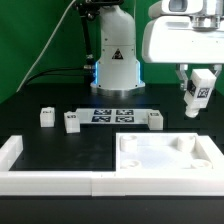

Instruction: Assemble one leg

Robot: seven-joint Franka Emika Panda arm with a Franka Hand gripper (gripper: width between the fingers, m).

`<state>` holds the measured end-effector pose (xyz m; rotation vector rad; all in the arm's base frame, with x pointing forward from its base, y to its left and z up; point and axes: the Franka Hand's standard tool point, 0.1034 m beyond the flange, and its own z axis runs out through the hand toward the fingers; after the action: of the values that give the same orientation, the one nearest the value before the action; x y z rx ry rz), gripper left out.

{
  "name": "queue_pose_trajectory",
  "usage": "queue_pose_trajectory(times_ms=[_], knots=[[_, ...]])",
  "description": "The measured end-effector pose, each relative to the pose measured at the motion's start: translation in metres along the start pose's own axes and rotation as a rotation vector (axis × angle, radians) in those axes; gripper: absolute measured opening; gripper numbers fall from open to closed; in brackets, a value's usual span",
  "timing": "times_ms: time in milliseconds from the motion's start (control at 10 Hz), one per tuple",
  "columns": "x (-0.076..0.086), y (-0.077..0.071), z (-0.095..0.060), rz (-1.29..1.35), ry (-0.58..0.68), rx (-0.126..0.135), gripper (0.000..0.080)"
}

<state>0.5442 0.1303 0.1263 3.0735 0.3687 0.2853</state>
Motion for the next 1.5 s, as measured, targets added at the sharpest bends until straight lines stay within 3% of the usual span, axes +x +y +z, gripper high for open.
queue_pose_trajectory(times_ms=[400,500,600,1100,1300,1500], knots=[[0.001,-0.004,0.001,-0.002,0.066,0.014,0.0288],[0.007,-0.009,-0.001,-0.001,0.213,0.041,0.0288],[-0.003,-0.005,0.008,-0.024,0.222,0.041,0.0288],[0.041,0.018,0.032,-0.123,0.251,0.009,0.0288],[0.050,0.020,0.037,-0.139,0.258,0.004,0.0288],[0.049,0.017,0.042,-0.136,0.260,0.009,0.0288]])
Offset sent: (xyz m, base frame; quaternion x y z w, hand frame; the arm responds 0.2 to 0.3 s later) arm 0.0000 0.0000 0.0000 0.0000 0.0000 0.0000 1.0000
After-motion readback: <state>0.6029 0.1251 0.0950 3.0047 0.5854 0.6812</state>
